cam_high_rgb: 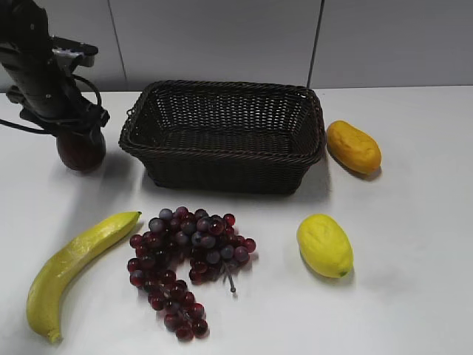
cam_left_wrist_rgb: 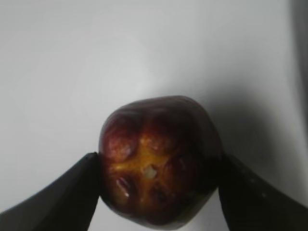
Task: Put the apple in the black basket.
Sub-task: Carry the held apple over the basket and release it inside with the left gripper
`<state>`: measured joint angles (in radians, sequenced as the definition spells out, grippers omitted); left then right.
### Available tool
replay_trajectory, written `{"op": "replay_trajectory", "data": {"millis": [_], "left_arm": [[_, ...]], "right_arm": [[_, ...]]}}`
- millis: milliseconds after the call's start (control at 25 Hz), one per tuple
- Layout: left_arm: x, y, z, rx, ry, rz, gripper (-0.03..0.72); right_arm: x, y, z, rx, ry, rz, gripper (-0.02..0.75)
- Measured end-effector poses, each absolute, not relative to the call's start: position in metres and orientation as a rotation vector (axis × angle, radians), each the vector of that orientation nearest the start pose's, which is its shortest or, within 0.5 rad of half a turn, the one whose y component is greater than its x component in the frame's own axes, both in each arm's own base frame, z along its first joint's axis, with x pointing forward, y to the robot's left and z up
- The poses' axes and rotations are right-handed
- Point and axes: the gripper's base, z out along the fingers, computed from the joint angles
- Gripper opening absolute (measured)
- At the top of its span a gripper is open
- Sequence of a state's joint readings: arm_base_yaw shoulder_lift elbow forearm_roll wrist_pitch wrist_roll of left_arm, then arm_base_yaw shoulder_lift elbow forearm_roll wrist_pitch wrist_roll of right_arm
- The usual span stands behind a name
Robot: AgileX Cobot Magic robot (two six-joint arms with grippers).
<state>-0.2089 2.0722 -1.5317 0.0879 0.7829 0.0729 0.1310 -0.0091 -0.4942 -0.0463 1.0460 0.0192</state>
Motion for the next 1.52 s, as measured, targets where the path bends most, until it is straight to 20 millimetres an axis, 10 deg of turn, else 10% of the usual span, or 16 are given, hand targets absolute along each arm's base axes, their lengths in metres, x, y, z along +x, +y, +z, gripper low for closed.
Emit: {"op": "replay_trajectory", "data": {"millis": [280,720,1040,1520], "left_arm": [[0.423,-0.109,0.25,0.645,2.527,0.109,0.538],[0.391,-0.226,0.3,0.948,2.22,-0.006,0.537],[0.385,-0.278,0.261,1.055,2.168,-0.082,0.536],[0.399,-0.295,0.172,1.085,2.32,-0.125,0.536]], "right_arm": [[-0.005,-0.004,0.277,-0.111,2.023,0.04,0.573],[-0.005,-0.004,0.277,-0.111,2.023,0.04,0.573],[-0.005,-0.004,0.277,-0.111,2.023,0.04,0.573],[-0.005,-0.004,0.277,-0.111,2.023,0.04,0.573]]}}
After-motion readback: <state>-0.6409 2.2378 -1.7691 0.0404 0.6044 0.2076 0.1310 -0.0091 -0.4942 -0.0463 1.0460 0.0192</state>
